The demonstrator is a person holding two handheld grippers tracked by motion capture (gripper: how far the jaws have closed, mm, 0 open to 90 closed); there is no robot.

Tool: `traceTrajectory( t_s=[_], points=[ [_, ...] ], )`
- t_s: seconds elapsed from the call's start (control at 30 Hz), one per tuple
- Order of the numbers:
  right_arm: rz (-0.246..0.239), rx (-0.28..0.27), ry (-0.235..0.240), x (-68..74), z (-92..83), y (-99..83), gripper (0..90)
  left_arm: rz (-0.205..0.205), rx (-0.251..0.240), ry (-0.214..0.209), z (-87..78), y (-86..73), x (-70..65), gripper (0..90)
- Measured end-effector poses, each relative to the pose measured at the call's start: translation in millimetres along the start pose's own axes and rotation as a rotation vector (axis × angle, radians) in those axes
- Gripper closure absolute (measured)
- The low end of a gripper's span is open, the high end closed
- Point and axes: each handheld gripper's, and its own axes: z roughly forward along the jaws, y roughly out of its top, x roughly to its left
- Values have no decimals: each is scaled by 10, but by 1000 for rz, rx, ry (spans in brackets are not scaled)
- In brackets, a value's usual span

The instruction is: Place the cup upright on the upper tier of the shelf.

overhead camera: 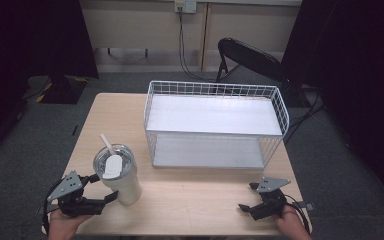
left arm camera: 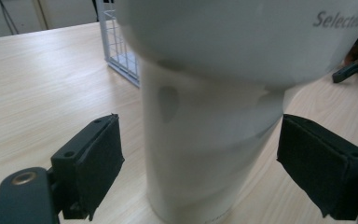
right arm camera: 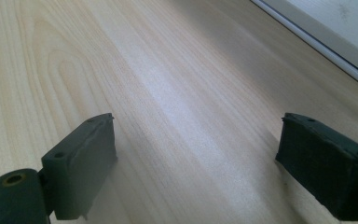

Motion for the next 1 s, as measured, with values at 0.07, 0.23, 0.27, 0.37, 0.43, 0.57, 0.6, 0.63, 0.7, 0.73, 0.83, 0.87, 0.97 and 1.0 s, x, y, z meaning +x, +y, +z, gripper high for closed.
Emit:
traceTrajectory(
  t_s=[0.07,0.23,0.27,0.37,0.43,0.57,0.6,0.63,0.7,0.73,0.83,0.87,0.97,1.0],
  points=[
    [0,0,0,0,0,0,106,1,-15,-11,24,10,-12,132],
    [0,0,0,0,0,0,105,9,-39,-11,83,46,-29,96],
    [0,0,0,0,0,0,105,8,-37,-12,97,53,-36,95],
    [0,0,0,0,0,0,105,11,-42,-6,128,65,-49,83],
    [0,0,0,0,0,0,106,7,-49,-14,173,78,-61,82],
    [0,0,0,0,0,0,106,24,-71,-2,225,95,-83,82],
    [0,0,0,0,0,0,106,24,-71,-2,225,95,-83,79],
    [0,0,0,0,0,0,106,36,-80,3,244,100,-80,76],
    [0,0,0,0,0,0,106,36,-81,5,252,98,-83,74],
    [0,0,0,0,0,0,106,43,-85,7,258,97,-81,72],
    [0,0,-1,0,0,0,106,22,-94,12,278,91,-94,55],
    [0,0,0,0,0,0,105,18,-101,14,287,91,-97,44],
    [0,0,0,0,0,0,106,55,-92,22,342,110,-111,26],
    [0,0,0,0,0,0,106,55,-92,22,342,110,-111,16]
  ],
)
